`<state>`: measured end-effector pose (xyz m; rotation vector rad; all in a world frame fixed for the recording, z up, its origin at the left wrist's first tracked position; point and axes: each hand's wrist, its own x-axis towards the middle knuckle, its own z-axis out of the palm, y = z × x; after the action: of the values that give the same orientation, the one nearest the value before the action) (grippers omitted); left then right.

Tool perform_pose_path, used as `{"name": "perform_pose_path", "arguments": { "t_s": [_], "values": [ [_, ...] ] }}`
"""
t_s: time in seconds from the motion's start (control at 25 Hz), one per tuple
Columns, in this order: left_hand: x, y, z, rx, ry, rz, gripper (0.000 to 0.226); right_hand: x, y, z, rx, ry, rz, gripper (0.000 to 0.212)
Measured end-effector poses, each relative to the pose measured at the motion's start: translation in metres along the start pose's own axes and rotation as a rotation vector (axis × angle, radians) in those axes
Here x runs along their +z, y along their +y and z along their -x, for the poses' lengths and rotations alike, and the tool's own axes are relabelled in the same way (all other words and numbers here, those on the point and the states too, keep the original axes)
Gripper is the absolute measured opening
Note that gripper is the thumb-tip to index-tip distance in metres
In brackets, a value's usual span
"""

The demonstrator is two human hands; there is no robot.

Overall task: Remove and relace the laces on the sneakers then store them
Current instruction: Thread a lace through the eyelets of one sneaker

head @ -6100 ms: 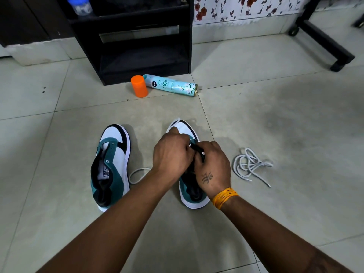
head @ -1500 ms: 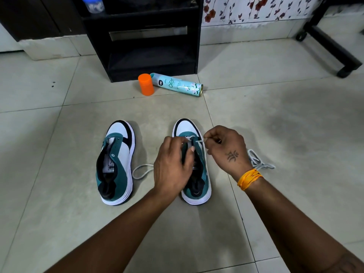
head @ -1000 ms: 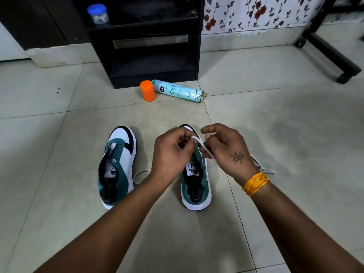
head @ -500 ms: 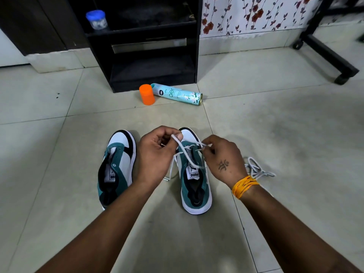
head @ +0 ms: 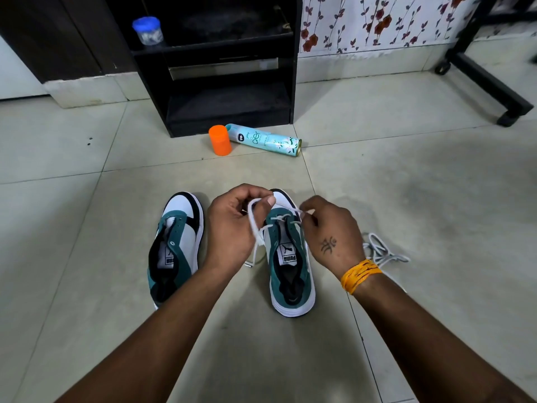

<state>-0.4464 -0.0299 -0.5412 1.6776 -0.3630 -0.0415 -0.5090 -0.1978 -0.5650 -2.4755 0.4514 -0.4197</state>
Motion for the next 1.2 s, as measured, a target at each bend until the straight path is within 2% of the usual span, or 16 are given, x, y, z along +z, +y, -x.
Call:
{"name": "perform_pose_path", "arguments": {
  "t_s": [0.08, 0.2, 0.4, 0.52, 0.64, 0.88, 1.0, 1.12, 1.2],
  "values": [
    [0.001, -0.001, 0.003, 0.035, -0.024, -0.004, 0.003, -0.002, -0.016, 0.001, -0.139, -0.024, -0.11, 0.022],
    [0.0, 0.004, 0.002, 0.052, -0.048, 0.011, 0.002, 0.001, -0.027, 0.004, -0.269, 0.003, -0.176, 0.007],
    [-0.008, 0.004, -0.005, -0.052, 0.053, -0.027, 0.012, 0.008, 0.005, 0.002, 0.002, 0.0, -0.016, 0.013],
    [-0.006, 0.003, -0.003, -0.052, 0.02, -0.028, 0.012, 0.005, -0.014, 0.004, -0.108, -0.009, -0.105, 0.025],
    [-0.002, 0.004, 0.001, -0.045, -0.043, -0.038, 0.008, 0.002, -0.03, 0.004, -0.254, 0.02, -0.161, 0.012],
    [-0.008, -0.008, -0.005, -0.081, -0.052, -0.11, 0.009, 0.005, -0.009, 0.002, -0.133, 0.057, -0.146, 0.012],
    [-0.008, -0.014, -0.005, -0.1, -0.054, -0.118, 0.01, 0.005, -0.005, 0.003, -0.138, 0.05, -0.13, 0.009],
    [-0.005, -0.014, -0.003, -0.102, -0.072, -0.126, 0.013, 0.002, -0.009, 0.006, -0.164, 0.046, -0.084, 0.023],
    [-0.003, -0.012, -0.002, -0.096, -0.092, -0.126, 0.017, 0.001, -0.013, 0.005, -0.194, 0.012, -0.173, 0.025]
  ]
}}
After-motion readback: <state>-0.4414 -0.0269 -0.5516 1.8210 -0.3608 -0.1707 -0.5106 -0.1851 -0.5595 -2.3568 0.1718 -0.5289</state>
